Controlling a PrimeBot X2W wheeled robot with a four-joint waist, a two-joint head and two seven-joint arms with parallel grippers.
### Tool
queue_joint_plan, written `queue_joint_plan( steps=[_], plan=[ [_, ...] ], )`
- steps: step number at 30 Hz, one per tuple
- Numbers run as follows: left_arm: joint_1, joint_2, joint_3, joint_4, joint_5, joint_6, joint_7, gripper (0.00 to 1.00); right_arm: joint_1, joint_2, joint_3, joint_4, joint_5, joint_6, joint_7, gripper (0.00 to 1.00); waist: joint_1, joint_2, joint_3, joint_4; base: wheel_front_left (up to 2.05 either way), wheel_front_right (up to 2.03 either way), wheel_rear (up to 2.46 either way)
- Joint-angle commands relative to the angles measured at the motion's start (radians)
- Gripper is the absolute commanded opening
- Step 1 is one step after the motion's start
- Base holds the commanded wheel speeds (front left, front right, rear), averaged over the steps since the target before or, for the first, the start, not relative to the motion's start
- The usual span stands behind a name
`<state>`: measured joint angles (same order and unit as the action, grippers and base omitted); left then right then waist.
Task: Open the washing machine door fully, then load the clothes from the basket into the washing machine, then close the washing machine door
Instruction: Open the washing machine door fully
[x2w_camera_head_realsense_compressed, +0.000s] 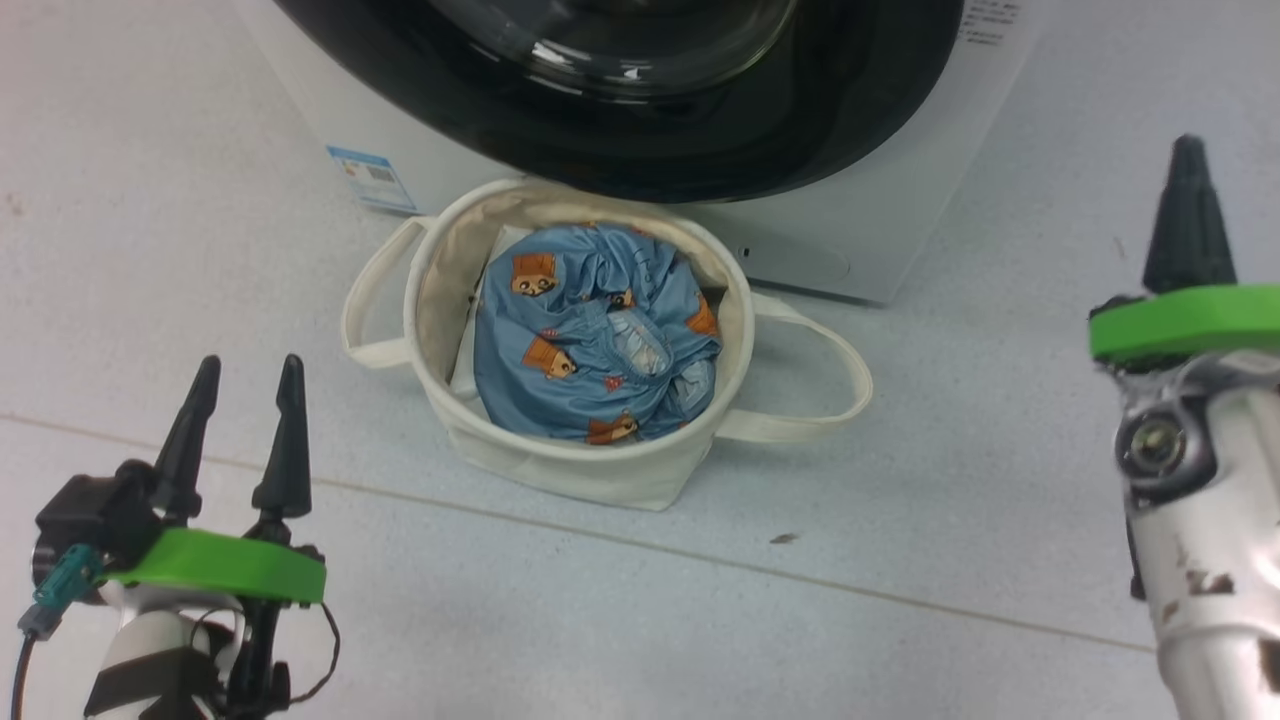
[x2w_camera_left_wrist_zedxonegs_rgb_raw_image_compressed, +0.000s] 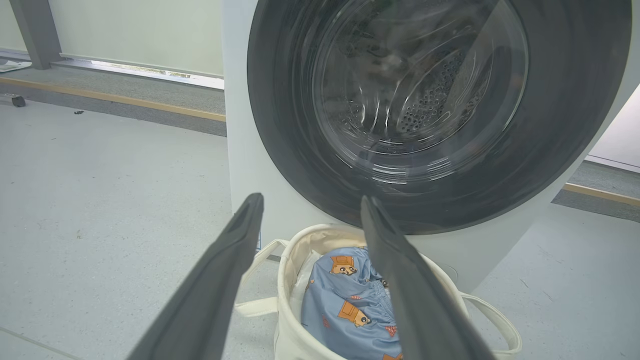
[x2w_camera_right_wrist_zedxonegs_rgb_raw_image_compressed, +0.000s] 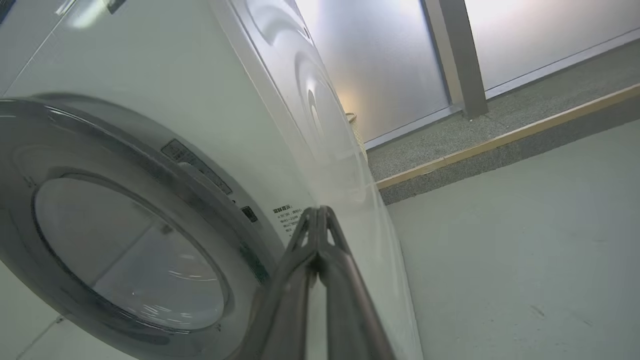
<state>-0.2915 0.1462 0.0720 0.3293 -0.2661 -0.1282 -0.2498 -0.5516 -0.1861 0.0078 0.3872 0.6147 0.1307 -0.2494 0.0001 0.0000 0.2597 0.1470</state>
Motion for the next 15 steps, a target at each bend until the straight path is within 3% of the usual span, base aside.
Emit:
queue_joint_plan(
  steps=[1,9,15],
  plan=[
    [-0.038,0.025,0.030,-0.040,0.007,-0.002,-0.012,1.00,-0.051,-0.006,0.010,-0.020,0.051,0.000,-0.012,0.00,-0.0001,0.0000,0.019,0.006,0.00,0.00,0.00],
    [-0.060,0.032,0.020,-0.054,0.002,-0.002,-0.012,1.00,-0.204,-0.039,0.033,0.044,0.456,0.000,0.016,0.00,-0.0001,0.0000,0.089,0.032,0.00,0.00,0.00],
    [-0.077,0.032,0.012,-0.057,-0.003,-0.002,-0.012,1.00,-0.311,-0.066,0.058,0.097,0.666,0.000,0.113,0.00,-0.0001,0.0000,0.127,0.051,0.00,0.00,0.00]
  ],
)
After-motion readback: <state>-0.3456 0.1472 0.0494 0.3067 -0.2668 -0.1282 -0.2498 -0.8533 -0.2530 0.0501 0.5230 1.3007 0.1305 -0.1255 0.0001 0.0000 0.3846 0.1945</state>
